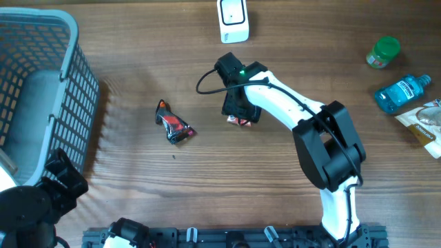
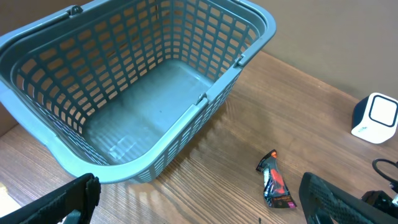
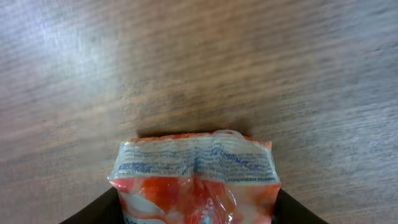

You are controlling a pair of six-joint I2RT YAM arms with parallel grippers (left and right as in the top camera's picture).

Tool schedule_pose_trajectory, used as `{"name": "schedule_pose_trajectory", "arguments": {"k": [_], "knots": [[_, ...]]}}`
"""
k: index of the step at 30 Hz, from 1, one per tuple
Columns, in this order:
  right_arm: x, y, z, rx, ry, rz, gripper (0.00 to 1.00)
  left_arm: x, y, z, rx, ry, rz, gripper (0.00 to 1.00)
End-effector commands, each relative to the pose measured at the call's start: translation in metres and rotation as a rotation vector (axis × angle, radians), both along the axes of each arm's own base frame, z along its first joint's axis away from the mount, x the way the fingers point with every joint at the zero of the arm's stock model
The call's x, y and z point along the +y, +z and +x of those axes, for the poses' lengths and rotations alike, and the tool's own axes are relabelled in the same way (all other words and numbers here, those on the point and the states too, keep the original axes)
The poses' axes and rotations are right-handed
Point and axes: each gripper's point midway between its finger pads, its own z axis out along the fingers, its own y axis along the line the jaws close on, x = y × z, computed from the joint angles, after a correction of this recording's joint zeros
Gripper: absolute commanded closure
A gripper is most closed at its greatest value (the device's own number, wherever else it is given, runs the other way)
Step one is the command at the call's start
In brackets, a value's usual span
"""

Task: Scan the item barcode
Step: 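Grasp the red tissue pack with the right gripper and lift it, then hold the red tissue pack in front of the scanner window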

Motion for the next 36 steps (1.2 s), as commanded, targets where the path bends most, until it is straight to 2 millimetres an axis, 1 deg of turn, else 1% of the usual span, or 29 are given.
{"name": "schedule_pose_trajectory", "arguments": {"k": [1, 3, 4, 6, 8, 9, 12, 14, 18, 21, 23, 24, 26, 28, 30, 31, 32, 33, 34, 36], "knots": [[0.027, 0.006, -0.016, 0.123, 0.076, 0.162, 0.40, -0.001, -0.002, 0.002, 0.018, -0.007, 0.012, 0.00], [0.035, 0.017, -0.021, 0.172, 0.093, 0.237, 0.40, -0.001, -0.002, 0.002, 0.018, -0.007, 0.012, 0.00], [0.039, 0.025, -0.024, 0.209, 0.107, 0.296, 0.37, -0.001, -0.002, 0.002, 0.018, -0.007, 0.012, 0.00], [0.042, 0.037, -0.033, 0.285, 0.133, 0.408, 0.36, -0.001, -0.002, 0.002, 0.018, -0.007, 0.012, 0.00], [0.037, 0.050, -0.043, 0.377, 0.130, 0.524, 0.36, -0.001, -0.002, 0.002, 0.019, -0.010, 0.010, 0.00], [0.033, 0.057, -0.044, 0.409, 0.120, 0.574, 0.37, -0.001, -0.002, 0.002, 0.019, -0.010, 0.010, 0.00], [0.016, 0.075, -0.044, 0.478, 0.062, 0.700, 0.40, -0.003, -0.003, 0.002, 0.021, -0.018, 0.002, 0.00], [0.009, 0.085, -0.042, 0.504, 0.031, 0.770, 0.40, -0.004, -0.004, 0.002, 0.023, -0.023, -0.003, 0.00], [-0.002, 0.088, -0.034, 0.499, -0.009, 0.799, 0.39, -0.006, -0.005, 0.002, 0.024, -0.029, -0.013, 0.00], [-0.003, 0.088, -0.034, 0.497, -0.010, 0.800, 0.40, -0.007, -0.005, 0.003, 0.026, -0.034, -0.017, 0.00], [-0.001, 0.087, -0.028, 0.458, 0.022, 0.809, 0.40, -0.007, -0.005, 0.003, 0.026, -0.034, -0.017, 0.00], [0.000, 0.085, -0.021, 0.423, 0.035, 0.816, 0.41, -0.007, -0.005, 0.003, 0.026, -0.035, -0.017, 0.00], [0.007, 0.083, 0.008, 0.288, 0.079, 0.848, 0.41, -0.007, -0.005, 0.003, 0.026, -0.034, -0.017, 0.00], [0.013, 0.086, 0.034, 0.160, 0.131, 0.875, 0.42, -0.007, -0.005, 0.003, 0.026, -0.034, -0.017, 0.00], [0.022, 0.100, 0.076, -0.035, 0.188, 0.915, 0.41, -0.007, -0.005, 0.003, 0.026, -0.034, -0.016, 0.00], [0.023, 0.106, 0.094, -0.127, 0.219, 0.913, 0.41, -0.007, -0.005, 0.003, 0.026, -0.034, -0.016, 0.00], [0.018, 0.108, 0.122, -0.265, 0.238, 0.848, 0.41, -0.007, -0.005, 0.003, 0.026, -0.034, -0.017, 0.00], [0.008, 0.105, 0.145, -0.370, 0.222, 0.753, 0.41, -0.007, -0.005, 0.003, 0.026, -0.034, -0.017, 0.00], [-0.008, 0.102, 0.171, -0.489, 0.193, 0.618, 0.41, -0.007, -0.005, 0.003, 0.026, -0.034, -0.017, 0.00], [-0.025, 0.106, 0.200, -0.643, 0.209, 0.439, 0.41, -0.007, -0.005, 0.003, 0.026, -0.034, -0.017, 0.00]]}}
